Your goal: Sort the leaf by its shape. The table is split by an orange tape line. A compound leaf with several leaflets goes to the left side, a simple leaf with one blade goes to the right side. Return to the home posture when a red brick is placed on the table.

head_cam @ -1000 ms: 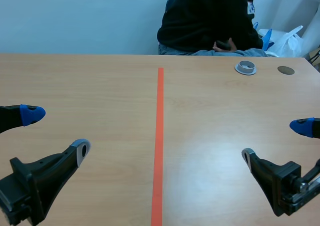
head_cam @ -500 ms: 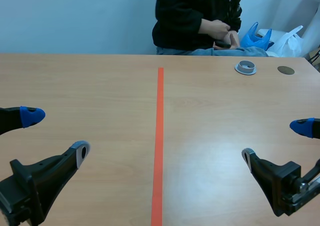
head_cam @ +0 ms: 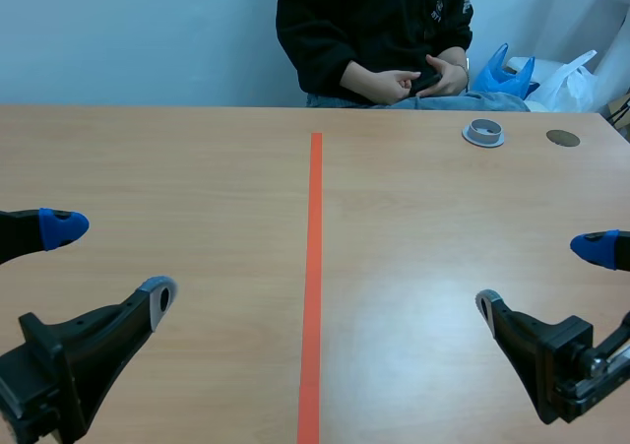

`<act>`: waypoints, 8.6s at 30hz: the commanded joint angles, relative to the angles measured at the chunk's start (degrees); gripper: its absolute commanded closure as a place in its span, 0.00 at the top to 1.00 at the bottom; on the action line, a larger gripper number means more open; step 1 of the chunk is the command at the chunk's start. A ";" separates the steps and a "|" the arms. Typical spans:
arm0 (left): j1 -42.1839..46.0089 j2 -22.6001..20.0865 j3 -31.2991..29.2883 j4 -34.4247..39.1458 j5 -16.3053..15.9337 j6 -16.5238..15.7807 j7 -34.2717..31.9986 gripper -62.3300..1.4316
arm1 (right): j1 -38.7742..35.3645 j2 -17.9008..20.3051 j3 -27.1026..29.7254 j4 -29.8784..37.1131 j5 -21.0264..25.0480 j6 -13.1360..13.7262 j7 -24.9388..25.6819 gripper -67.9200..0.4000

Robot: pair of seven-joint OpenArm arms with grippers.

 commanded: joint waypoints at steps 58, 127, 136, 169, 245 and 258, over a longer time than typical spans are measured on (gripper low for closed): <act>-1.16 -0.35 -0.50 1.99 -0.72 -1.18 3.37 1.00 | 1.66 0.26 0.98 1.36 -0.04 -0.37 1.25 1.00; -1.16 -0.35 -0.50 1.99 -0.33 -1.18 3.34 1.00 | 1.64 0.26 0.98 1.36 -0.04 -0.35 0.70 1.00; -1.16 -0.37 -0.50 1.99 -0.33 -1.18 3.34 1.00 | 3.41 0.28 0.96 1.36 -0.94 3.58 -0.74 1.00; -1.16 -0.35 -0.55 1.99 2.51 -1.16 3.32 1.00 | 41.05 -7.06 -33.05 -33.73 -16.55 11.04 12.00 1.00; -1.16 -0.35 -0.55 2.01 2.51 -1.81 5.09 1.00 | 37.88 -3.69 10.45 -36.61 6.21 7.06 -3.39 0.03; -1.18 -0.37 -0.55 2.01 2.51 -1.81 5.09 1.00 | 51.84 -3.76 3.78 -56.15 2.84 2.84 2.34 0.03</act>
